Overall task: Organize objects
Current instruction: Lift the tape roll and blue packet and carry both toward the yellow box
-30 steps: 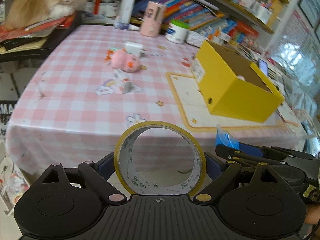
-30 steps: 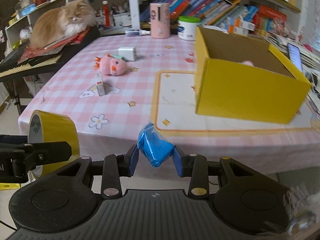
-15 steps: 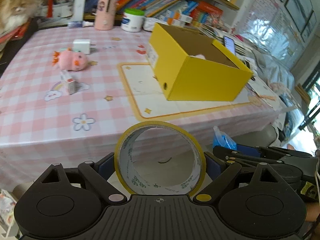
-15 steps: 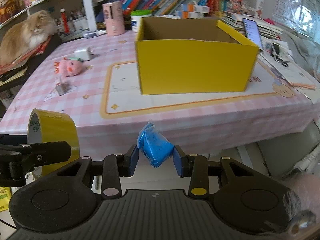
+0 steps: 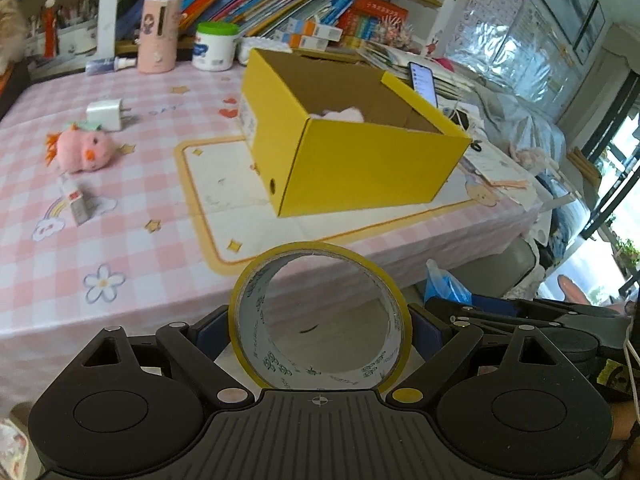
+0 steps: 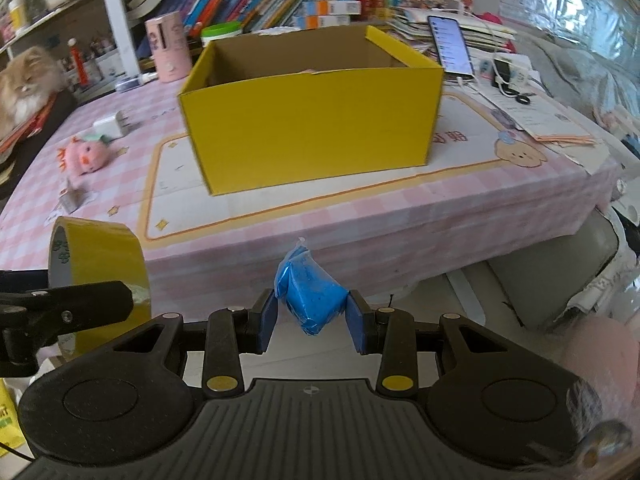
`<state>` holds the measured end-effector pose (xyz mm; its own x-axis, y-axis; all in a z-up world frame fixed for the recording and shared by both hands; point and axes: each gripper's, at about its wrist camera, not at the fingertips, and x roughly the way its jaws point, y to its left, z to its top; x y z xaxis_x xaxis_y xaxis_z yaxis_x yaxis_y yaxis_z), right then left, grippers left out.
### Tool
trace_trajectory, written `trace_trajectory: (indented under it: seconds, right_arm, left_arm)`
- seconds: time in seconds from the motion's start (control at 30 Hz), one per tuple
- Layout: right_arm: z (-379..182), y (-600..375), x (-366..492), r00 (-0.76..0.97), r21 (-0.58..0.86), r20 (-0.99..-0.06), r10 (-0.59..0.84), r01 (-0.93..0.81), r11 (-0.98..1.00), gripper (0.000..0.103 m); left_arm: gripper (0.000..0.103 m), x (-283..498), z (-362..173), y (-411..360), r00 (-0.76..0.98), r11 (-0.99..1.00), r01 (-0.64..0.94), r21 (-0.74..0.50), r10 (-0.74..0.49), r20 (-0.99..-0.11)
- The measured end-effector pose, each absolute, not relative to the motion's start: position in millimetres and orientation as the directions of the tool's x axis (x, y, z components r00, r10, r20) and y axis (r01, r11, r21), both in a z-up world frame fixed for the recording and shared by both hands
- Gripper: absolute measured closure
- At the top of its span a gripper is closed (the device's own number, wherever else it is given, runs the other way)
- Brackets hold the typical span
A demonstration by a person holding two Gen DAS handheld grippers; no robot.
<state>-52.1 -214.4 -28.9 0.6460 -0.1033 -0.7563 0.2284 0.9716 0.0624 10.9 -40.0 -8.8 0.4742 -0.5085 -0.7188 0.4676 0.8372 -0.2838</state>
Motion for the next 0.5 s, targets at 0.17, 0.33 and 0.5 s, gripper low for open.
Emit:
trace_trajectory:
  seconds: [0.17, 0.33, 0.5]
  right_arm:
    - [-26, -228, -47, 0.65, 0.067, -0.752, -0.11, 0.24, 0.968, 0.068]
    - [-17, -243, -40, 0.672, 0.07, -0.73, -0.123, 0.253, 0.965, 0.068]
    - [6, -264, -26, 0.728, 0.076, -0.669, -0.147, 0.263, 0.962, 0.068]
  left_arm:
    - [0.012, 17, -2, -54, 0.486, 0.826, 0.492, -0.275, -0.523, -0.7]
    - [0.012, 27, 13, -65, 0.53, 0.821, 0.507, -0.264, -0.538, -0.656]
    - [0.012, 42, 36, -77, 0.593, 0.822, 0.52, -0.233, -0.543, -0.595]
